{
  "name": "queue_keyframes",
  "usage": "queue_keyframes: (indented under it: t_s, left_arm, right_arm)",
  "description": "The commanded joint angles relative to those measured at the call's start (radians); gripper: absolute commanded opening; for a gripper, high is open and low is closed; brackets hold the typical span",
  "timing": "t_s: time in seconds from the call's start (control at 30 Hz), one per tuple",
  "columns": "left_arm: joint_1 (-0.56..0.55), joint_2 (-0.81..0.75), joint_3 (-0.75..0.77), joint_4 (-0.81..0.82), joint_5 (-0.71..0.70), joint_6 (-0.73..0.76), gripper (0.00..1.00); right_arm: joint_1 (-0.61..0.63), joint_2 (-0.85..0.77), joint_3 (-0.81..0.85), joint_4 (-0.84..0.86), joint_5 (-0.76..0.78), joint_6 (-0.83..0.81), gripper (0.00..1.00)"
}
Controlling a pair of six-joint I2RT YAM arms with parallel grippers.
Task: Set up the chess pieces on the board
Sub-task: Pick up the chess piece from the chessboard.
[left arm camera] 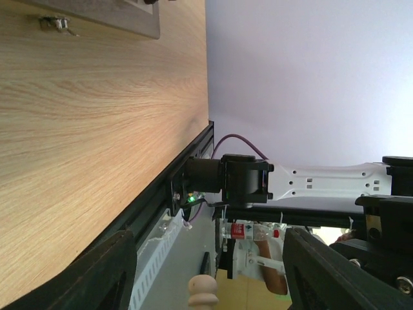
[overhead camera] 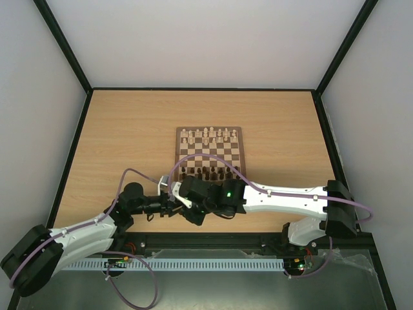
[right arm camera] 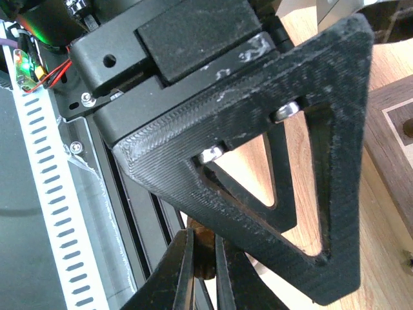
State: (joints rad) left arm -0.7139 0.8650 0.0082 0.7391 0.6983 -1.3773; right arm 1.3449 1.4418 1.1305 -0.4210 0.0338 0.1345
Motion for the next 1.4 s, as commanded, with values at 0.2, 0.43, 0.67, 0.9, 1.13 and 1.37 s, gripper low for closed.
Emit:
queue_keyframes:
  t_s: [0.2, 0.43, 0.67, 0.9, 1.13, 1.37]
  left_arm:
    - [0.002, 0.028, -0.007, 0.092, 0.043, -0.02, 0.58]
    - [-0.001, 0.056, -0.004, 0.116, 0.048, -0.027, 0.52]
    - [-0.01, 0.085, 0.001, 0.138, 0.047, -0.032, 0.51]
    - [-0.034, 0.124, 0.009, 0.166, 0.045, -0.036, 0.5]
    - [-0.057, 0.158, 0.023, 0.204, 0.047, -0.05, 0.38]
    - [-0.095, 0.202, 0.024, 0.253, 0.046, -0.067, 0.28]
  right_arm:
    - [-0.041, -0.032, -0.005, 0.079, 0.027, -0.006, 0.03]
    - [-0.06, -0.032, -0.001, 0.109, 0.021, -0.017, 0.03]
    - [-0.08, -0.034, -0.004, 0.133, 0.021, -0.029, 0.03]
    - [-0.098, -0.03, -0.004, 0.148, 0.015, -0.039, 0.03]
    - [-0.108, -0.027, -0.01, 0.158, 0.01, -0.047, 0.03]
    - [-0.118, -0.03, -0.012, 0.168, 0.01, -0.05, 0.03]
